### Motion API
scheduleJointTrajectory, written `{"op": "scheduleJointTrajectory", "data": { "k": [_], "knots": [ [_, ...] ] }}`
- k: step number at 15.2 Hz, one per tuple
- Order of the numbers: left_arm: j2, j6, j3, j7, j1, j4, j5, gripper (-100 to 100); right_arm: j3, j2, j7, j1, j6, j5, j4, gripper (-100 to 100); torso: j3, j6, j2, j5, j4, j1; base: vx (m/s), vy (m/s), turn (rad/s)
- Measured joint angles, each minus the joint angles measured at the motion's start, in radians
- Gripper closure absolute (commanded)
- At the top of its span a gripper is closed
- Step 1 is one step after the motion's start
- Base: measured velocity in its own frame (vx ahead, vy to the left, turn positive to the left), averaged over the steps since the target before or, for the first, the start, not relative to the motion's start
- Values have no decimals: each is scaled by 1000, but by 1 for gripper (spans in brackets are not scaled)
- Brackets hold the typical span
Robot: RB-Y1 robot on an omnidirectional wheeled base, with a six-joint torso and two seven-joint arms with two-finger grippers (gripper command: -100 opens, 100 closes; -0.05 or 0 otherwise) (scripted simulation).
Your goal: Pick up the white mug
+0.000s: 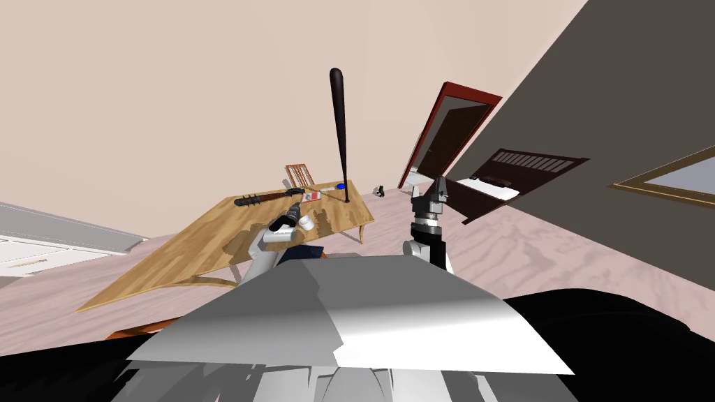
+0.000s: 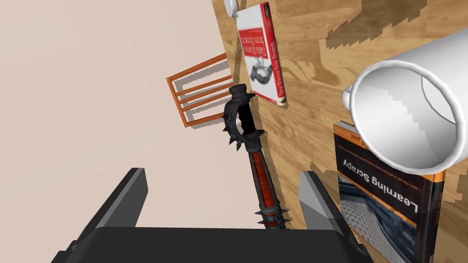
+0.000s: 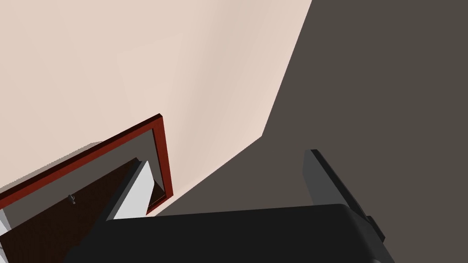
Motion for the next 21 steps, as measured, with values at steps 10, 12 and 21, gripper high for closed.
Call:
{"op": "scheduleJointTrajectory", "data": {
  "k": [10,12,21],
  "knots": [
    [19,187,27,-14,-61,88,18,-100,0,0,0,0,0,0,0,0,0,0,0,0,0,0,-4,10,-42],
    [28,225,36,-18,-79,118,28,-100,0,0,0,0,0,0,0,0,0,0,0,0,0,0,-3,13,-57],
    [37,398,61,-30,-139,207,39,-100,0,0,0,0,0,0,0,0,0,0,-1,0,0,0,1,11,-47]
  ]
}}
